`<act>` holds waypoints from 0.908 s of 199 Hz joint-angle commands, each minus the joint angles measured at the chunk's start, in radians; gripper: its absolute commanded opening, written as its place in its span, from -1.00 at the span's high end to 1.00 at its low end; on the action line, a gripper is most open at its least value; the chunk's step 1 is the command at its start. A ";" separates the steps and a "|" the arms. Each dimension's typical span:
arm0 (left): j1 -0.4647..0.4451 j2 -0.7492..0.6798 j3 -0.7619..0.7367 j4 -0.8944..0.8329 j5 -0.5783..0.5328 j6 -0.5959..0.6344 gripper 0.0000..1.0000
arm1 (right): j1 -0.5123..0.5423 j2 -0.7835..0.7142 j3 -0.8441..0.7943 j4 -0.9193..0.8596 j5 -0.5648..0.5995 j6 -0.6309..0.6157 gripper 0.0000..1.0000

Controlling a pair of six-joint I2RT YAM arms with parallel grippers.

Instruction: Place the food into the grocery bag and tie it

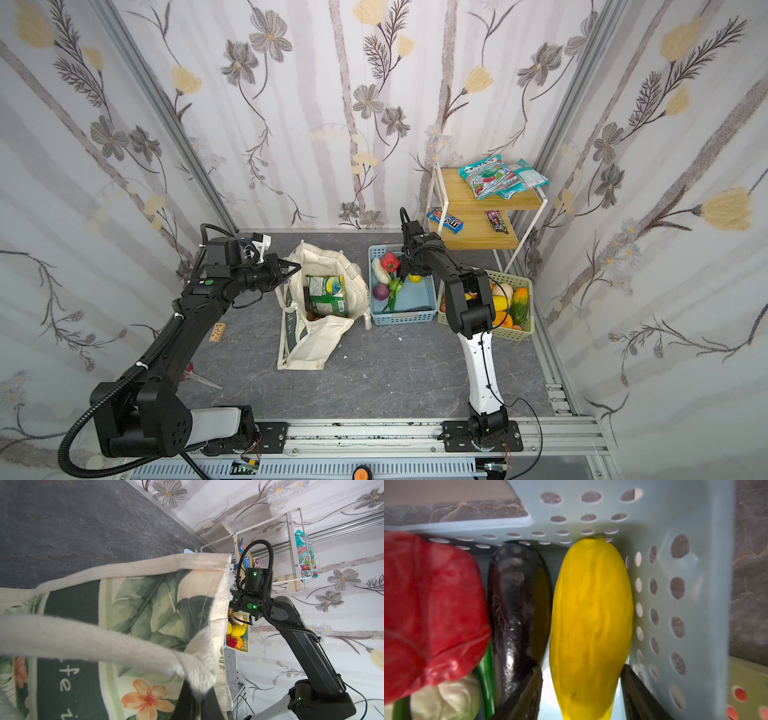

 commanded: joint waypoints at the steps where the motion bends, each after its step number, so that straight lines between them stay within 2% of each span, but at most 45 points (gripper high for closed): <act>1: 0.000 -0.005 0.006 0.036 0.008 0.014 1.00 | -0.008 0.021 0.014 0.005 0.038 -0.009 -0.24; 20: 0.000 -0.006 0.008 0.034 0.007 0.017 1.00 | -0.010 0.034 0.020 0.002 0.037 -0.009 -0.21; 40: 0.001 -0.005 0.010 0.034 0.007 0.018 1.00 | -0.010 0.039 0.019 0.002 0.033 -0.008 -0.03; 70: 0.000 -0.003 0.011 0.033 0.007 0.020 1.00 | -0.011 0.035 0.018 0.001 0.018 -0.009 0.12; 181: 0.000 -0.002 -0.003 0.061 0.010 0.011 1.00 | 0.001 -0.077 -0.010 -0.015 0.004 -0.014 0.14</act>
